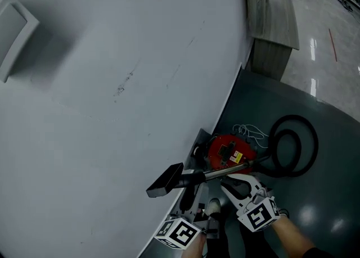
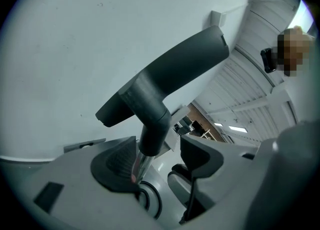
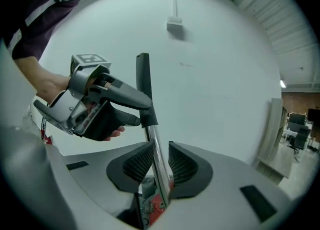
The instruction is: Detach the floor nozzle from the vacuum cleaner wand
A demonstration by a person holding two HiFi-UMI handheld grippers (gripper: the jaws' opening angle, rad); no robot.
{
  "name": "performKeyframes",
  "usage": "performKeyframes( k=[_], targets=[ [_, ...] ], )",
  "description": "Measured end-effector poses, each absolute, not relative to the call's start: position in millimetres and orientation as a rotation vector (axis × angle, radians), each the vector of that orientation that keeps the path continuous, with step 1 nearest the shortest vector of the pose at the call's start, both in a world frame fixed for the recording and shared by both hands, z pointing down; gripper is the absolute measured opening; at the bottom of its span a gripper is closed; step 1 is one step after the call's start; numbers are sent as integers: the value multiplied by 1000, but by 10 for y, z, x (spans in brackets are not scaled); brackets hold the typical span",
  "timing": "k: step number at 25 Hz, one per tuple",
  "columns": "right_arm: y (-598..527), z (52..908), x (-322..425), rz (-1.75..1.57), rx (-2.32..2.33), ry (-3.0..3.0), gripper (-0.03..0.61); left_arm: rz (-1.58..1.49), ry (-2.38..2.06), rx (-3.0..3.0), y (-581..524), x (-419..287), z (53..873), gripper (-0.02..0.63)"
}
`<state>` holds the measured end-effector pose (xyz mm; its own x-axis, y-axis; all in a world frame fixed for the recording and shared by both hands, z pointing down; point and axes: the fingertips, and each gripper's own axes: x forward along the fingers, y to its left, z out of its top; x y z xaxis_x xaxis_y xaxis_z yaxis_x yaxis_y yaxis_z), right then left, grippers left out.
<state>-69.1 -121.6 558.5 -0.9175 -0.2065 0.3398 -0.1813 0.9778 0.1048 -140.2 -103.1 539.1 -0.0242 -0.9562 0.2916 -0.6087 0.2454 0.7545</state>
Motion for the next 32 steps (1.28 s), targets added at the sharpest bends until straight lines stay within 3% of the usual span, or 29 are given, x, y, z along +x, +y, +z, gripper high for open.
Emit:
performKeyframes(
  k=[14, 17, 20, 23, 32],
  targets=[
    [-1216, 6040, -1026, -394, 165, -2655, 173, -564, -1864, 1217, -1175, -1600, 5406, 293],
    [-1217, 6101, -1081, -416, 153, -2642, 176, -558, -1860, 1202, -1199, -1636, 5383, 289],
    [-1229, 6118, -1120, -448, 160, -2641, 175, -550, -1873, 1204, -1227, -1665, 5350, 209],
    [-1228, 6110, -1126, -438, 171, -2658, 146, -527, -1883, 1208, -1229, -1656, 5360, 197],
    [-1241, 6102, -1111, -412, 192, -2675, 141, -454, -1895, 1251, -1217, -1629, 5388, 186]
  ],
)
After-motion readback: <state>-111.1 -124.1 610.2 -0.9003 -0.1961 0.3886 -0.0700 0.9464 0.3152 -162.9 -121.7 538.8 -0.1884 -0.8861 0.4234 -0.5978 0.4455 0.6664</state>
